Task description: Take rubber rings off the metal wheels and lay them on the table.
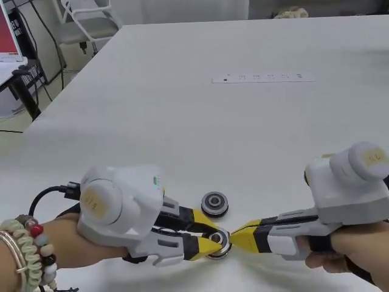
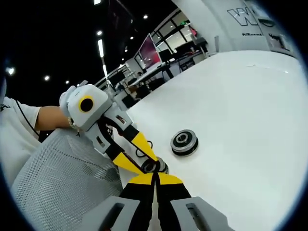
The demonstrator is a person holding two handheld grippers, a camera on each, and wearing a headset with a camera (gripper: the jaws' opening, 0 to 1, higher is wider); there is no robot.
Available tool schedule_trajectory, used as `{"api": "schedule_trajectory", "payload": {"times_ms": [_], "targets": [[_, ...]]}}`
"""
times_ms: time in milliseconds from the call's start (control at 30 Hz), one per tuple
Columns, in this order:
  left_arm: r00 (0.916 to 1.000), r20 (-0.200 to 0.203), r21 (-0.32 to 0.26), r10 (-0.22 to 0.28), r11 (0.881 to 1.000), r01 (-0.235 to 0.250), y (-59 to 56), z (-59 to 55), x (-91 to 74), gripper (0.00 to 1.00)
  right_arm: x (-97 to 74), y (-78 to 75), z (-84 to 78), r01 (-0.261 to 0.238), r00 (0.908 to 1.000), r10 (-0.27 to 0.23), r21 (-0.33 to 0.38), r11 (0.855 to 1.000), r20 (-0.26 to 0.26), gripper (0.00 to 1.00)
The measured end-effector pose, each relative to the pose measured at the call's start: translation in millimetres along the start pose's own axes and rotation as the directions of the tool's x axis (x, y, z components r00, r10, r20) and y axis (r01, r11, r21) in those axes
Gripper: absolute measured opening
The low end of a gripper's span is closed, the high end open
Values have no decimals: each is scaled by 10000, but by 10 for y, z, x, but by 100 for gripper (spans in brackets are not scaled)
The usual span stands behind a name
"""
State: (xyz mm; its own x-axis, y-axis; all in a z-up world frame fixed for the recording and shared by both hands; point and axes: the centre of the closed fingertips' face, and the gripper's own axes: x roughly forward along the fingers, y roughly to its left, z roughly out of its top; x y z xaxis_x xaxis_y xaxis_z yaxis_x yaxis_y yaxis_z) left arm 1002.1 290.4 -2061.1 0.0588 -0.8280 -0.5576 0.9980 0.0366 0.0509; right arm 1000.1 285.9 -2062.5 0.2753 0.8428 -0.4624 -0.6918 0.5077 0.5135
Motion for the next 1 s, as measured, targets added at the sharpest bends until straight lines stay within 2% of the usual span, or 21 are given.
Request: {"api": "schedule_trajectory", "payload": {"times_ms": [533, 633, 667, 767, 833, 1000], "targets": [[10000, -8, -3, 9, 10000, -9, 8, -5, 6, 8, 23, 64, 36, -229, 9997, 231, -312, 9993, 47, 0], [10000, -4, -5, 23, 10000, -23, 7, -2, 9, 8, 30, 82, 43, -223, 9998, 223, -698, 9973, -9, 0], [10000, -1, -5, 25, 10000, -25, 7, 0, 10, 8, 33, 78, 49, -148, 9999, 138, -1268, 9918, -86, 0], [10000, 9, -27, 39, 10000, -39, 7, 4, 14, 8, 43, 61, 29, 63, 9992, -145, -2059, 9786, -384, 0], [10000, -9, -121, 55, 9999, -55, 8, 3, 13, 8, 43, 62, 12, 72, 9989, -175, -2292, 9734, -427, 0], [9999, -97, -57, 62, 10000, -62, 4, 7, 20, 8, 23, 61, 32, -36, 9998, -7, -1968, 9804, -217, 0]]}}
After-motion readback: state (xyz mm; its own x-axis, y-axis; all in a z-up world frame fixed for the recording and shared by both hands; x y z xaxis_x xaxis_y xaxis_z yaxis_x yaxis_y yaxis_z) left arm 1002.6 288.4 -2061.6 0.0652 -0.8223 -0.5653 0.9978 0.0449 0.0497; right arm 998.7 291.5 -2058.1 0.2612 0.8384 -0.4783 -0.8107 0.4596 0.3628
